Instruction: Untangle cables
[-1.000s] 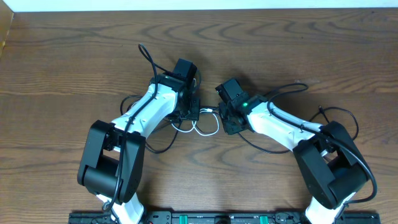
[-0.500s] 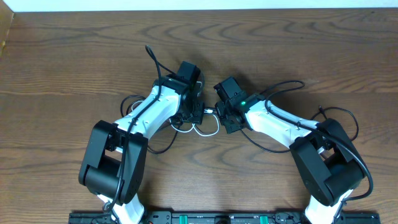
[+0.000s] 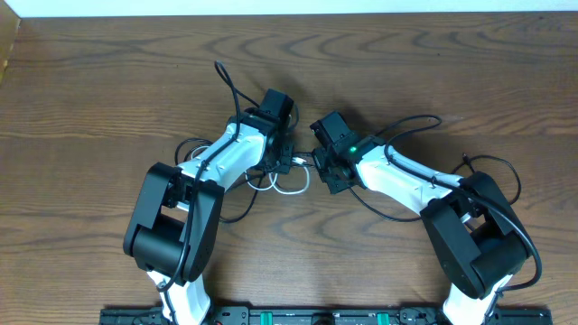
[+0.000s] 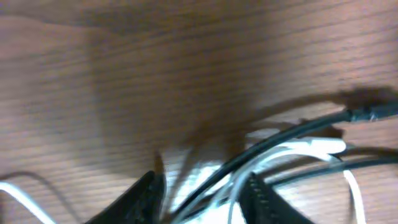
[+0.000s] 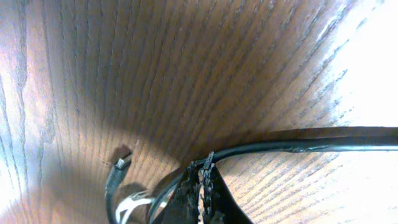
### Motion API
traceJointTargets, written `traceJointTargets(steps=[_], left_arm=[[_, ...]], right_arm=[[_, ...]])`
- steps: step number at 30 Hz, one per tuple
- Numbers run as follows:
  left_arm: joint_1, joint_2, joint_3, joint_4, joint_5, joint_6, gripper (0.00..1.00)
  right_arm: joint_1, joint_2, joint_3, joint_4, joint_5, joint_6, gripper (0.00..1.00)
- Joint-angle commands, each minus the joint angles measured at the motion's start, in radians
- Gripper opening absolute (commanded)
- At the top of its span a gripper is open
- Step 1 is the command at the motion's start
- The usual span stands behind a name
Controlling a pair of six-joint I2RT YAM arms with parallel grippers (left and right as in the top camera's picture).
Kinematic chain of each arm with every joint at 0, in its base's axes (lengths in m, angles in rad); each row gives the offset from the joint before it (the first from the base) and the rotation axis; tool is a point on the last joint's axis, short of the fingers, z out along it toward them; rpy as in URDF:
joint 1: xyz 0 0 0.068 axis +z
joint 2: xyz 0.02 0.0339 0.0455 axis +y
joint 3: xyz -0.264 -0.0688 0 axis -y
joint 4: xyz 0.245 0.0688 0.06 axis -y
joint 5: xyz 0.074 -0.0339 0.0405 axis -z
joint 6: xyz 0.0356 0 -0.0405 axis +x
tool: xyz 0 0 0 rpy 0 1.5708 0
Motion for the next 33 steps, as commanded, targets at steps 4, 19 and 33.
traceJointTargets(steps=[4, 19, 33], left_arm=[[0.019, 0.020, -0.009, -0.007, -0.188, -0.127, 0.08], [0.154, -0.084, -0.009, -0.038, -0.122, -0.233, 0.08], [0.180, -0.080, -0.009, -0.145, 0.179, -0.176, 0.08]], right_arm=[[-0.005, 0.058, -0.033, -0.071, 0.074, -0.163, 0.01], [-0.390, -0.141, -0.033, -0.370, 0.086, -0.684, 0.01], [-0.426, -0.232, -0.032, -0.317, -0.347, -0.944, 0.72]])
